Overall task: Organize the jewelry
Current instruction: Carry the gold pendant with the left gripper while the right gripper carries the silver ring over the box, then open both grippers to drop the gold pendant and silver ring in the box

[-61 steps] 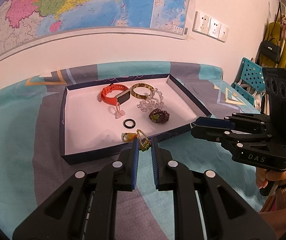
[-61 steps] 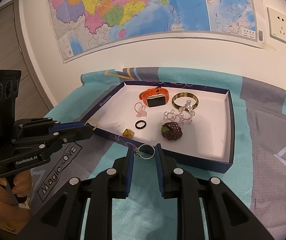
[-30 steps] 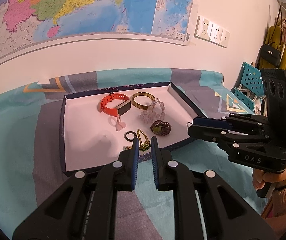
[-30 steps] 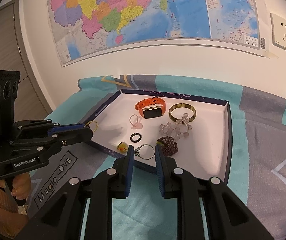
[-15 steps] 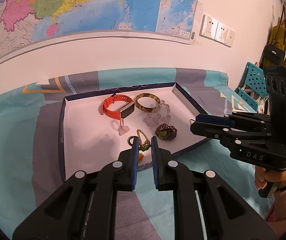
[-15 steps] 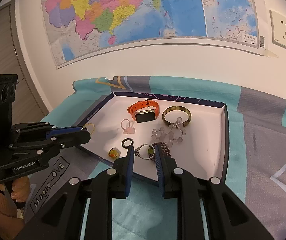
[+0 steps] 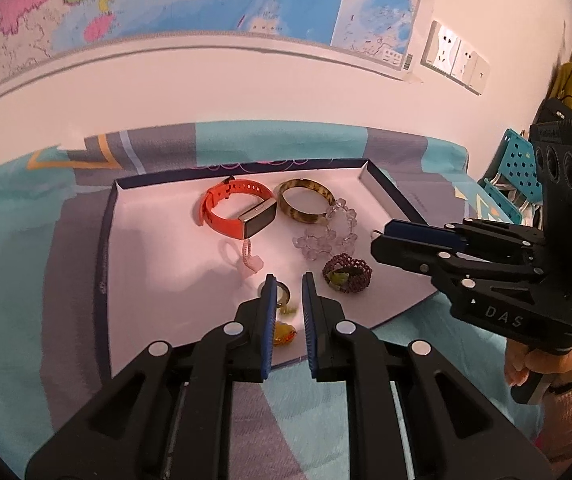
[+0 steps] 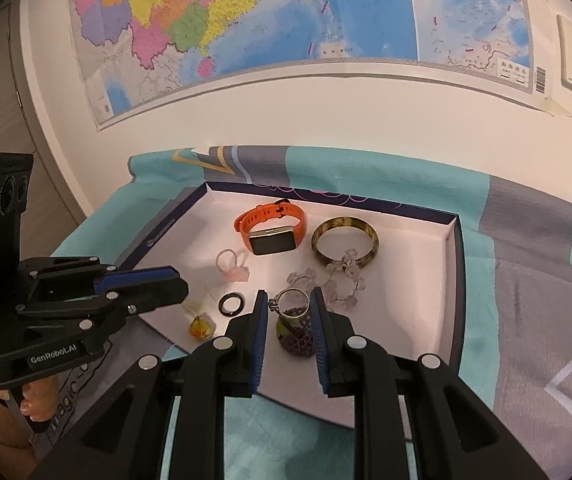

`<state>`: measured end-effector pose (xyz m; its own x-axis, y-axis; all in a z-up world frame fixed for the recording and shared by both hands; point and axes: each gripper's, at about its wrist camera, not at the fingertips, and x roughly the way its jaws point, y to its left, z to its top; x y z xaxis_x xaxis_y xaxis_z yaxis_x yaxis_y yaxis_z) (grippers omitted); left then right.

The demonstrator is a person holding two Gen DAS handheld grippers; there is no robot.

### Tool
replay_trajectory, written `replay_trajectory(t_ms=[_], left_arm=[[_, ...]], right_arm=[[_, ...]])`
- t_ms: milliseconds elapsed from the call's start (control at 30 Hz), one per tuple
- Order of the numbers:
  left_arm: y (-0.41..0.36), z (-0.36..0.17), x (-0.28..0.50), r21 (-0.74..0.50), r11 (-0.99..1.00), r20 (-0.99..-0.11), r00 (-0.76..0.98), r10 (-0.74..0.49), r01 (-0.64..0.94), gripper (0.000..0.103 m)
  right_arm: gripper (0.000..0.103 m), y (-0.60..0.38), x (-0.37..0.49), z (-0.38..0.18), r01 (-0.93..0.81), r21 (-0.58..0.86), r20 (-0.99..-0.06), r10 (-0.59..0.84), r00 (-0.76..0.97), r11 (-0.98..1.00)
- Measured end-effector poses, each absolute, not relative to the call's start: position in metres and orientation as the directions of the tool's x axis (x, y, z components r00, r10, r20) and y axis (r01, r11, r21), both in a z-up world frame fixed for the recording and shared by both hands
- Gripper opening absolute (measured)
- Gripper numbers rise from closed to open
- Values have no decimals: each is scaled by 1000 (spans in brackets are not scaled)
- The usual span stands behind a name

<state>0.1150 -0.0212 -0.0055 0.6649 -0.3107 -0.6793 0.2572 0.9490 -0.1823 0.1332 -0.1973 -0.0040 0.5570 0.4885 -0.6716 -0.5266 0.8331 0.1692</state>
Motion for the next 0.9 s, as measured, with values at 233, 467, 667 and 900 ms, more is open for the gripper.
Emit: replay_trajectory(t_ms=[233,467,667,900], left_arm=[[-22,-15,129,-196,949,-699,644,-311,247,13],[-22,-23,134,-193,952,-717,628,-302,237,13],[-24,-21,129,-170,957,-710,644,-285,235,25],[-25,-12,112,-134,964,-687,680,-257,229,51]], right_arm=[[20,-188,146,-11,-528,152,-694,471,545,836],[20,-182,159,-24,-513,164,-722,457,520,843],[21,-185,167,-35,-484,187,-741,446,502,855],[32,-194,154,-24,-474,201,-714,459,528,857]])
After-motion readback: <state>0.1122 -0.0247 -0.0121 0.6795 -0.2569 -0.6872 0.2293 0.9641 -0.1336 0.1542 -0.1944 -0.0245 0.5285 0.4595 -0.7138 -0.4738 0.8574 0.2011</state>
